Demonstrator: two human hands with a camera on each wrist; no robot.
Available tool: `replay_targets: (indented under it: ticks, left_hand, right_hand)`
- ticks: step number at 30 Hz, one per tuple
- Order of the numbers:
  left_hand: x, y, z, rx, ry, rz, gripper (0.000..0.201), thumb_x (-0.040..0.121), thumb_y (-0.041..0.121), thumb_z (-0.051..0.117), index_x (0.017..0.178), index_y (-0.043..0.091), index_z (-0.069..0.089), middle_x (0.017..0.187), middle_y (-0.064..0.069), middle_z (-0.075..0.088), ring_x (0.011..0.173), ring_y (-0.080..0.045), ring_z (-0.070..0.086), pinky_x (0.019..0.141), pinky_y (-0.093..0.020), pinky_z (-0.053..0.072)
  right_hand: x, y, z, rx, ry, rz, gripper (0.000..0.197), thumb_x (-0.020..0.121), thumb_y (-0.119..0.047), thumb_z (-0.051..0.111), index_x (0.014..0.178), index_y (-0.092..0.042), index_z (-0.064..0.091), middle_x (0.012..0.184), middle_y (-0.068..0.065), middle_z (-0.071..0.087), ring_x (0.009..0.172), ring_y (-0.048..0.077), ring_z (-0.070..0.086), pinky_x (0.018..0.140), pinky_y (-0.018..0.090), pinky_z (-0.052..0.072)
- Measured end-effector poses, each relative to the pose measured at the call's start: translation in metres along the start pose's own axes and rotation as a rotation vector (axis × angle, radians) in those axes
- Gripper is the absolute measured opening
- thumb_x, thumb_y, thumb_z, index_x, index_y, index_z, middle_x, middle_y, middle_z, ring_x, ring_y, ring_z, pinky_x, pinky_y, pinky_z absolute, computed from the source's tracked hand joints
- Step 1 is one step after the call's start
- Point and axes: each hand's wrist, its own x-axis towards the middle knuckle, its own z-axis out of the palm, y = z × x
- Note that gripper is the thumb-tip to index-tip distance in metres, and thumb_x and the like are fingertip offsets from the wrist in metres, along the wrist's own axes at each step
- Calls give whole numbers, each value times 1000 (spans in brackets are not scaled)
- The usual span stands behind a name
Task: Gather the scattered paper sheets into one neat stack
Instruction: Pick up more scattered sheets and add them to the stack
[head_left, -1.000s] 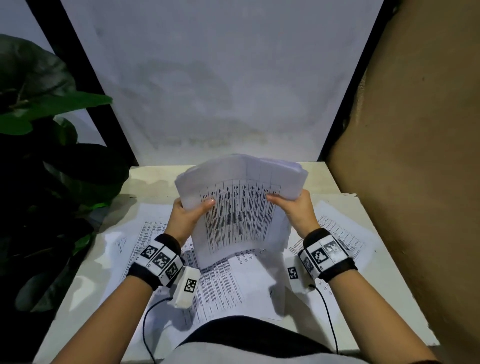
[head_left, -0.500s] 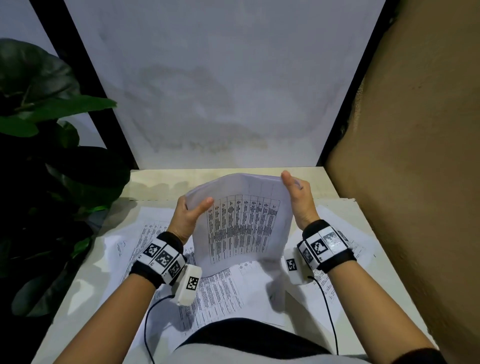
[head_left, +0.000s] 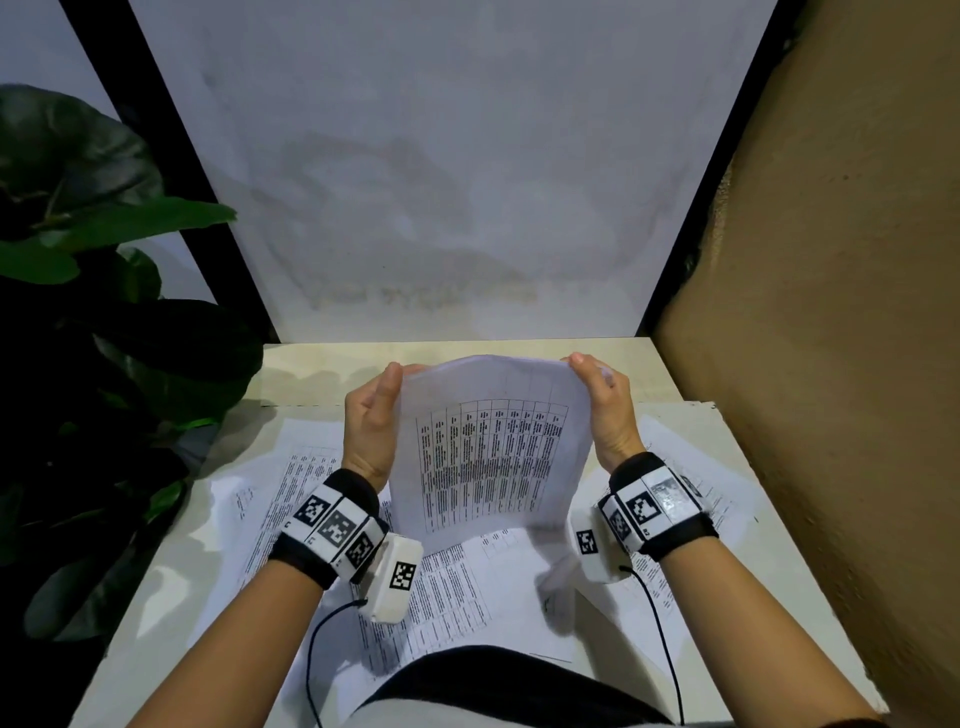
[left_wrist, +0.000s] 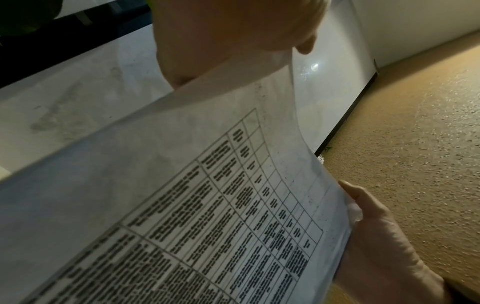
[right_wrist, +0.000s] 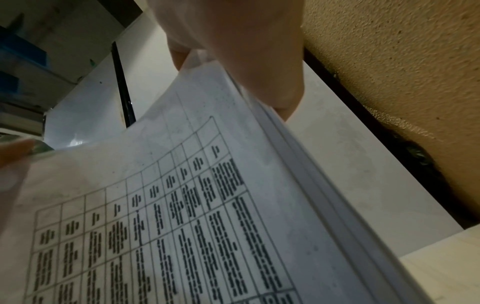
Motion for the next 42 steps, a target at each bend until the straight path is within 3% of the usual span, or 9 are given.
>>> replay_targets:
  ticks: [4, 11, 14, 17, 22, 26, 30, 36, 42]
  left_hand:
    - [6, 5, 4, 12, 88, -16, 26, 79, 30, 50, 65, 22, 70, 56, 12, 66, 55, 0, 59, 52, -15, 46]
    - [-3, -11, -9, 136, -116, -106, 59, 52, 69, 67, 96, 30, 59, 93, 7, 64, 82, -3, 63, 79, -22, 54]
    - [-18, -31, -14, 324, -94, -344, 18, 75, 33, 66, 85, 31, 51, 89, 4, 58, 89, -17, 58, 95, -48, 48]
    - [-26, -33, -14, 276, -24, -345, 16, 79, 18, 64, 83, 27, 51, 86, -3, 58, 93, -30, 58, 81, -43, 52]
    - [-27, -14, -9, 161, 33, -185, 25, 66, 25, 73, 81, 25, 55, 80, 1, 58, 77, -9, 60, 68, -30, 55]
    - [-31, -17, -17, 131, 3, -118, 35, 53, 44, 64, 84, 28, 59, 68, 7, 68, 65, 3, 63, 64, -21, 56]
    - [-37, -33, -24, 152, 19, -213, 48, 43, 51, 72, 82, 27, 59, 76, 3, 64, 72, -10, 63, 67, -30, 55]
    - [-44, -45, -19, 219, -21, -276, 23, 82, 2, 59, 78, 24, 55, 79, 1, 57, 75, -5, 56, 71, -28, 46]
    - [-43, -68, -25, 373, 16, -375, 21, 89, 23, 50, 69, 15, 49, 64, -4, 45, 61, -18, 46, 57, -28, 42]
  right_hand:
    - [1, -7, 2, -33, -12, -21, 30, 73, -42, 52, 66, -15, 62, 68, 1, 58, 58, 1, 55, 59, 14, 45]
    - [-7, 17, -8, -159, -179, 234, 37, 68, -31, 74, 99, -19, 60, 97, 4, 65, 96, 22, 62, 92, 35, 51]
    - [-17, 35, -8, -346, -151, 378, 32, 79, -21, 66, 103, -1, 60, 106, 26, 64, 102, 39, 60, 96, 48, 46]
    - [-23, 30, -4, -341, -108, 329, 33, 81, -20, 63, 101, 7, 59, 106, 33, 62, 101, 43, 59, 92, 49, 49]
    - [-25, 5, 8, -233, -129, 174, 3, 83, -17, 61, 85, -15, 62, 84, 5, 66, 78, 12, 63, 71, 18, 53]
    - [-28, 8, 8, -151, -163, 187, 13, 81, -12, 63, 88, -22, 61, 85, -4, 65, 75, -2, 64, 68, 12, 53]
    - [-35, 31, 4, -244, -164, 291, 11, 80, -13, 66, 90, -14, 62, 94, 12, 67, 82, 14, 64, 72, 19, 51]
    - [-30, 25, 3, -164, -14, 260, 6, 80, -14, 66, 81, -19, 62, 82, 4, 66, 76, 14, 63, 73, 22, 52]
    - [-13, 20, -11, -170, -97, 248, 9, 85, -17, 59, 93, -20, 61, 89, -5, 66, 75, -2, 64, 69, 15, 52]
